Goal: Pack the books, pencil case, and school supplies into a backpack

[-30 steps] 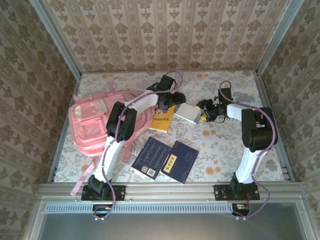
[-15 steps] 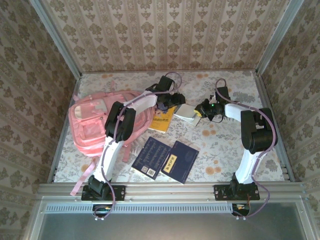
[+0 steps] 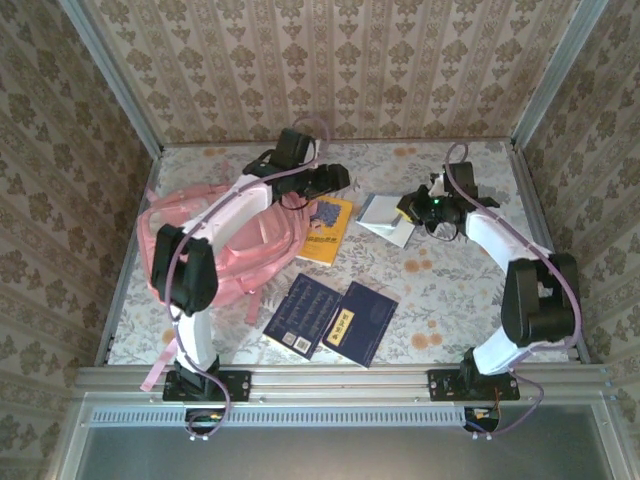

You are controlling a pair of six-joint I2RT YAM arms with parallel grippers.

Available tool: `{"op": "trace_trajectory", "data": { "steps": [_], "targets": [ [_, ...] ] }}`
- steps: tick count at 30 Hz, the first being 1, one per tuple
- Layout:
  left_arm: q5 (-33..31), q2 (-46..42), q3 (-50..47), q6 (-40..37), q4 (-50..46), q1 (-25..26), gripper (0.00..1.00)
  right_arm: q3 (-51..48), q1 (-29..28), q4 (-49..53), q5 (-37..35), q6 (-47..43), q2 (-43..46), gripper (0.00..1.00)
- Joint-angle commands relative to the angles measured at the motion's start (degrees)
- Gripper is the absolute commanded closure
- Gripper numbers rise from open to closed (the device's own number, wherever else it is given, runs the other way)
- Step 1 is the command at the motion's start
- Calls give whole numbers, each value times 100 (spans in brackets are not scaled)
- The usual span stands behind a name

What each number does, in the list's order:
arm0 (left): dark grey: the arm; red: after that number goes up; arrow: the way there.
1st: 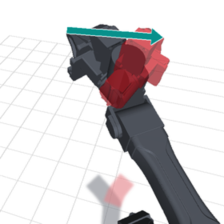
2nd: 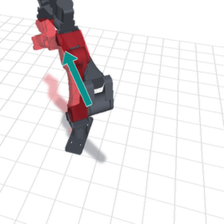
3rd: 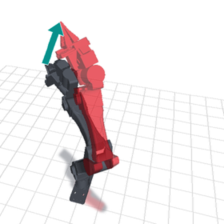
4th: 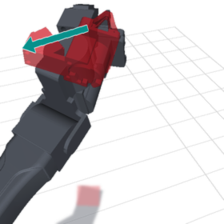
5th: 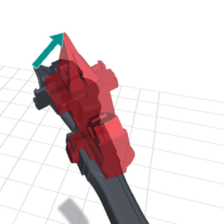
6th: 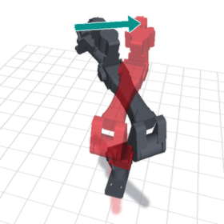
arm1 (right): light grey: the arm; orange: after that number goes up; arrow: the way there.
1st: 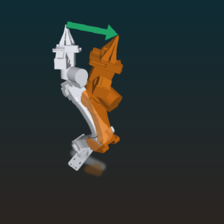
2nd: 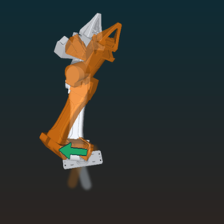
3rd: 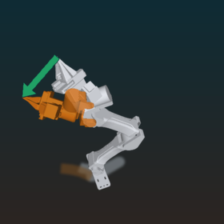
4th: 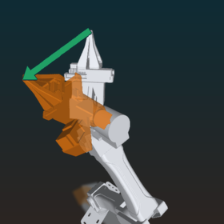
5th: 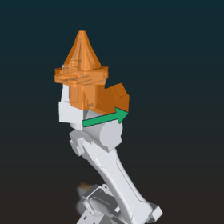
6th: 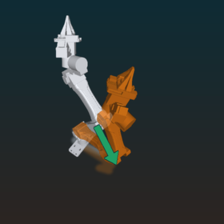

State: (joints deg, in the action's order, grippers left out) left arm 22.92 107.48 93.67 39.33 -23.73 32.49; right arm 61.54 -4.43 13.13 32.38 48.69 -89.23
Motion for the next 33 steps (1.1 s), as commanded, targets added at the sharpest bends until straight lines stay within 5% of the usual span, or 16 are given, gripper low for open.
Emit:
{"op": "trace_trajectory", "data": {
  "steps": [1, 15, 33],
  "targets": [
    [165, -342, -703, 216, 234, -45, 34, -78, -73, -22, 459, 227, 617, 99],
    [1166, -885, -1712, 1016, 1591, -94, 37, -226, -622, -498, 1088, 928, 1563, 97],
    [2161, -835, -3048, 3154, 4810, -164, 53, -387, -626, -1277, 1139, 1517, 1207, 98]
  ]
}}
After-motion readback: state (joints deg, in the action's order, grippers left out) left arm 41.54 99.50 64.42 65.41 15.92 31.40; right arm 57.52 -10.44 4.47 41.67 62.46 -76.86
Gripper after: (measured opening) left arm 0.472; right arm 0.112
